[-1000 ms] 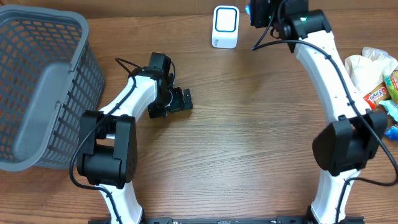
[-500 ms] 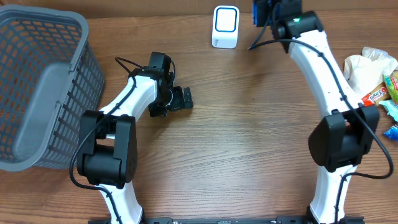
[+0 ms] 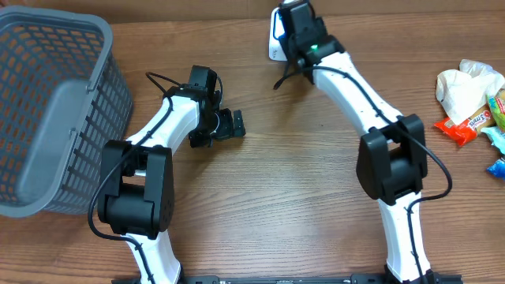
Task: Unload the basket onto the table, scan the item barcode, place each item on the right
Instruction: 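Hold the jar in front of the scanner with the right gripper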
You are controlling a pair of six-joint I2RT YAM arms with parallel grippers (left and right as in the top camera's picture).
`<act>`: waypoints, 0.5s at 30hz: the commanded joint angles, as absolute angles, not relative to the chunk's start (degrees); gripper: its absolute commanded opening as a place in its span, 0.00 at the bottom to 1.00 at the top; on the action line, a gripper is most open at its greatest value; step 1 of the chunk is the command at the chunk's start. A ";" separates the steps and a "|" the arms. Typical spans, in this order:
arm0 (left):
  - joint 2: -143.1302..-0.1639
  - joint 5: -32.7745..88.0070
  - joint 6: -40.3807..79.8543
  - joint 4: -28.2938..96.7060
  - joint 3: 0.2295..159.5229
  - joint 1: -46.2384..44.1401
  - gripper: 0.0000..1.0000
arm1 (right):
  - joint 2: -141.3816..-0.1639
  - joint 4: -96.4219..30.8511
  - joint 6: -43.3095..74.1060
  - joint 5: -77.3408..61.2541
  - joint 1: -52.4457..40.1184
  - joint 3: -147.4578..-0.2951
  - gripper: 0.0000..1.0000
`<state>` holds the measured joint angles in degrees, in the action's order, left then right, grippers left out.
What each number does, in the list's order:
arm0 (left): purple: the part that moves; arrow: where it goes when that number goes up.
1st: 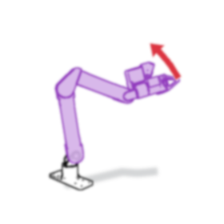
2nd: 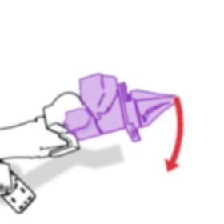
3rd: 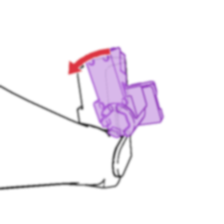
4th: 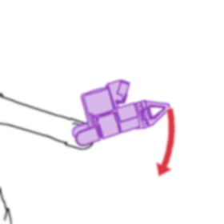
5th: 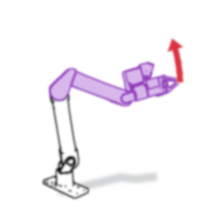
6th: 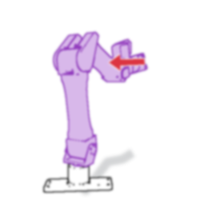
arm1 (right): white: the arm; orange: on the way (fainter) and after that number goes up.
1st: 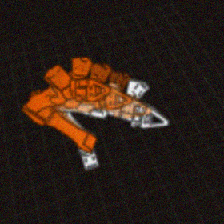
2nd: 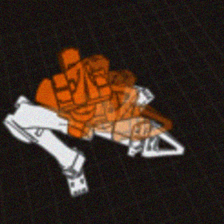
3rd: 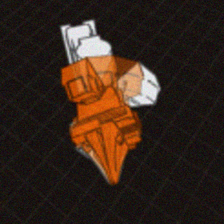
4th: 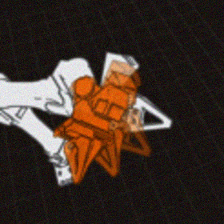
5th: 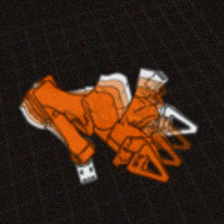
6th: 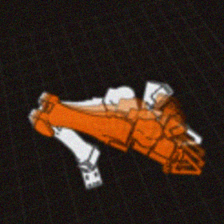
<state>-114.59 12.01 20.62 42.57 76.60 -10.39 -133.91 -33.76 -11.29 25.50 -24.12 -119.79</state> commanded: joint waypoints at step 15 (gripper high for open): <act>-116.46 12.97 20.36 41.30 75.59 -10.20 1.00 | -132.46 -30.59 -15.07 31.38 -23.94 -123.11 0.48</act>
